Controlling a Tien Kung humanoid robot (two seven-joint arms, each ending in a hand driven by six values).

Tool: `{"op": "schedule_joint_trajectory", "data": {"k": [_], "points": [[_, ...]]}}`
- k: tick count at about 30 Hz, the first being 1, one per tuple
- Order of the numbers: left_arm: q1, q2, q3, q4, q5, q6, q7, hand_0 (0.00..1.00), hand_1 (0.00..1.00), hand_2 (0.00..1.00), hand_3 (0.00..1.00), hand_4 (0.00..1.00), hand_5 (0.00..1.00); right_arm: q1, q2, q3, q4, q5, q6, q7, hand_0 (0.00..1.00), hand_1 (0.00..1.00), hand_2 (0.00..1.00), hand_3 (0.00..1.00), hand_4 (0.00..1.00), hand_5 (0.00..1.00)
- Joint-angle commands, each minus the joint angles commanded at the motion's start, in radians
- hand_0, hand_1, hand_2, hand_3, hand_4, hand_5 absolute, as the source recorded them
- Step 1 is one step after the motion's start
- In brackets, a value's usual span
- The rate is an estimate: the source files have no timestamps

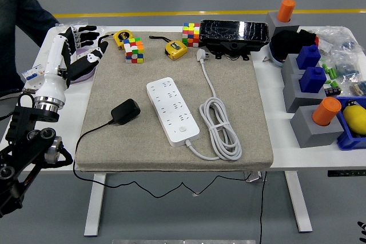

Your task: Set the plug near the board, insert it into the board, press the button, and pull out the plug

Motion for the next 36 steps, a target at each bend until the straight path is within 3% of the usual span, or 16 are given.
{"op": "schedule_joint_trajectory", "data": {"k": [9,15,23,36], "points": [[0.002,0.006,-0.045,-0.070,-0.010,-0.022,0.040,0.615,0.638,0.627,0.640,0.800,0.272,0.017,0.009,0.004,-0.011,0.006,-0.002,0.002,0.530,0.629,0.605,0.540,0.882,0.409],[0.015,0.014,-0.048,-0.105,-0.009,-0.042,0.101,0.617,0.639,0.631,0.646,0.801,0.280,0.012,0.010,-0.002,-0.016,0.013,-0.003,0.002,0.532,0.631,0.606,0.540,0.883,0.409],[0.042,0.019,-0.050,-0.127,-0.004,-0.057,0.120,0.618,0.638,0.638,0.649,0.803,0.291,-0.010,0.031,-0.008,-0.038,0.019,-0.001,0.001,0.529,0.632,0.607,0.540,0.883,0.411],[0.093,0.031,-0.035,-0.123,0.015,-0.068,0.146,0.625,0.636,0.643,0.654,0.797,0.302,-0.048,0.026,-0.053,-0.045,0.047,-0.003,-0.001,0.530,0.632,0.610,0.541,0.885,0.411]]}}
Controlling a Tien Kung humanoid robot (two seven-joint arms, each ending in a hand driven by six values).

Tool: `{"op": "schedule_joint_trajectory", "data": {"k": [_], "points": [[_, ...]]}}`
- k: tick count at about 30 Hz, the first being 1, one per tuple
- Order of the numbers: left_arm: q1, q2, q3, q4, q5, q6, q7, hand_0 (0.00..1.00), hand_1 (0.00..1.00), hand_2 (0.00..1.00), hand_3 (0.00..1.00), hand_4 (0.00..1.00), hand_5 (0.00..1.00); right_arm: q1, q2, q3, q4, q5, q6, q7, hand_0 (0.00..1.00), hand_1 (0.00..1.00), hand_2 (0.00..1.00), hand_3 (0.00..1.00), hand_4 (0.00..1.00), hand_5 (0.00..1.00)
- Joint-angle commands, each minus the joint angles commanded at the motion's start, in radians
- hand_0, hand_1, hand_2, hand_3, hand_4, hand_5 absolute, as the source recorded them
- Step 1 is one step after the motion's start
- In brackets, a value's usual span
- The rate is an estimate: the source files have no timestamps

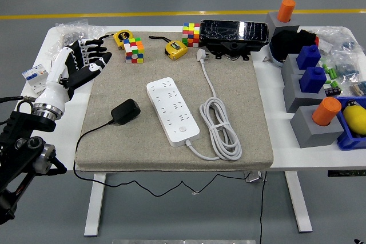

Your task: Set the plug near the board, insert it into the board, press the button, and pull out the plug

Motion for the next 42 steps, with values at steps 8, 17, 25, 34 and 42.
{"op": "schedule_joint_trajectory", "data": {"k": [8,17,25,34,42], "points": [[0.000,0.006,0.002,0.000,0.009,-0.007,0.011,0.627,0.637,0.651,0.658,0.801,0.313,-0.006,0.015,-0.002,-0.003,0.000,0.001,0.000,0.532,0.631,0.612,0.541,0.885,0.411],[0.004,0.018,-0.002,-0.005,0.012,-0.013,0.021,0.628,0.637,0.665,0.665,0.803,0.318,-0.006,0.014,-0.033,-0.003,0.010,0.002,-0.001,0.531,0.632,0.611,0.541,0.886,0.412],[0.008,0.039,0.019,-0.012,0.013,-0.014,0.023,0.628,0.638,0.675,0.669,0.808,0.326,-0.010,-0.005,-0.054,0.033,0.002,0.001,-0.001,0.531,0.632,0.612,0.541,0.886,0.412],[0.011,0.051,0.048,-0.014,0.010,-0.019,0.030,0.627,0.637,0.678,0.677,0.811,0.337,-0.027,-0.002,-0.044,0.032,-0.005,0.000,-0.002,0.530,0.632,0.612,0.541,0.886,0.411],[0.012,0.067,0.071,-0.013,0.004,-0.021,0.030,0.624,0.636,0.679,0.678,0.813,0.341,-0.053,-0.021,-0.123,0.037,0.021,0.001,-0.004,0.531,0.632,0.615,0.541,0.886,0.411]]}}
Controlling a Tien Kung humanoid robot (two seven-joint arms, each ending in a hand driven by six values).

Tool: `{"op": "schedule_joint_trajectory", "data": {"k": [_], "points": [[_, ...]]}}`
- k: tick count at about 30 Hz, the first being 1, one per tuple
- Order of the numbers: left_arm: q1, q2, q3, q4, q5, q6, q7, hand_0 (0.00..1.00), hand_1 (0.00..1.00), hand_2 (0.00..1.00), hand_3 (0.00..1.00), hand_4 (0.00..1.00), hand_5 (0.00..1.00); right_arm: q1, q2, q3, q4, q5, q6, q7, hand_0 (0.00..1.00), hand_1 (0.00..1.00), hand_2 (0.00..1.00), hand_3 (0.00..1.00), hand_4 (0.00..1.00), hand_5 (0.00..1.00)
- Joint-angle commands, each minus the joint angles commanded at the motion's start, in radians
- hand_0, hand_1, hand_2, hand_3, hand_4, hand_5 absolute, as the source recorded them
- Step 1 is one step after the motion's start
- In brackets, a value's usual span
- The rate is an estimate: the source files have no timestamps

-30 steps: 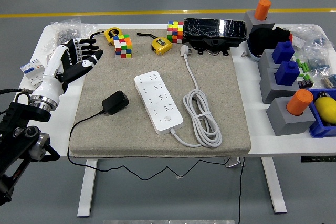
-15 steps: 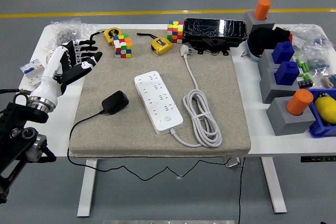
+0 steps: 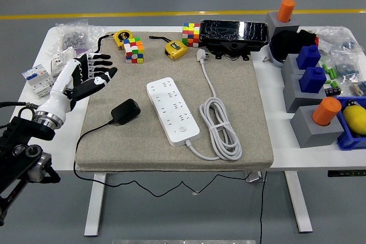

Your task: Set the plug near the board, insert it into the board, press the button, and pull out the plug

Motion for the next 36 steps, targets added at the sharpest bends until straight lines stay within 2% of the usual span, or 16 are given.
{"op": "schedule_joint_trajectory", "data": {"k": [5,11,16,25,36], "points": [[0.006,-0.016,-0.018,-0.006,0.003,0.001,-0.002,0.624,0.636,0.680,0.679,0.812,0.343,0.014,-0.002,0.004,-0.021,0.004,0.005,-0.002,0.533,0.633,0.614,0.541,0.886,0.411],[-0.005,-0.007,0.000,-0.014,-0.001,0.002,-0.004,0.622,0.636,0.681,0.678,0.811,0.347,0.023,-0.004,0.023,-0.010,-0.008,0.003,0.000,0.529,0.632,0.614,0.540,0.885,0.412],[-0.002,-0.015,0.000,-0.015,0.002,0.002,-0.002,0.622,0.636,0.682,0.681,0.811,0.350,0.024,-0.005,0.028,-0.002,-0.015,0.003,0.001,0.529,0.632,0.613,0.540,0.885,0.411],[-0.013,-0.013,0.008,-0.019,0.005,-0.001,-0.001,0.622,0.636,0.682,0.684,0.812,0.354,0.017,-0.012,0.042,0.001,-0.025,0.004,0.005,0.529,0.632,0.611,0.539,0.885,0.410],[-0.040,-0.013,0.023,-0.012,0.000,-0.004,-0.006,0.621,0.636,0.682,0.677,0.813,0.360,0.016,-0.005,0.072,-0.003,-0.035,0.006,0.006,0.529,0.632,0.603,0.530,0.883,0.407]]}}
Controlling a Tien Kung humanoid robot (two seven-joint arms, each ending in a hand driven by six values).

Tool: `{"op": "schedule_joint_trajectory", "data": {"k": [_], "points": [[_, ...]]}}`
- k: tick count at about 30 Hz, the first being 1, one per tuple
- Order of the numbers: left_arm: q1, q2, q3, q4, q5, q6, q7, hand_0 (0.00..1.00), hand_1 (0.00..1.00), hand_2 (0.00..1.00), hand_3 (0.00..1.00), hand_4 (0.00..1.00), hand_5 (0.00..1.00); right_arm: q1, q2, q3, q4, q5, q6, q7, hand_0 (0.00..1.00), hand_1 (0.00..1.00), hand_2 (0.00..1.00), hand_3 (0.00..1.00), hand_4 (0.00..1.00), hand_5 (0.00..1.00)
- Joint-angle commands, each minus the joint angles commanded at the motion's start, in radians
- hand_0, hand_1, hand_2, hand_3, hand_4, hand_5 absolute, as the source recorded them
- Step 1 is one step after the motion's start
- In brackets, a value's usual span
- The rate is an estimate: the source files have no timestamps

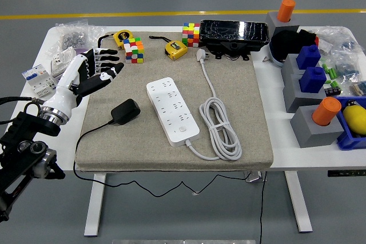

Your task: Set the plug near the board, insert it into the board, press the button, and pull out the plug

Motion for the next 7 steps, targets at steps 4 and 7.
{"op": "schedule_joint_trajectory", "data": {"k": [4,7], "points": [[-0.003,-0.003,0.000,0.000,0.001,-0.011,0.000,0.624,0.636,0.682,0.677,0.815,0.361,-0.005,0.002,0.010,0.003,-0.003,0.000,0.003,0.528,0.629,0.595,0.541,0.882,0.404],[-0.004,-0.007,0.000,0.007,0.001,-0.014,-0.002,0.624,0.636,0.682,0.677,0.815,0.361,-0.006,0.003,0.017,0.006,-0.005,0.000,0.003,0.528,0.629,0.595,0.541,0.882,0.404]]}}
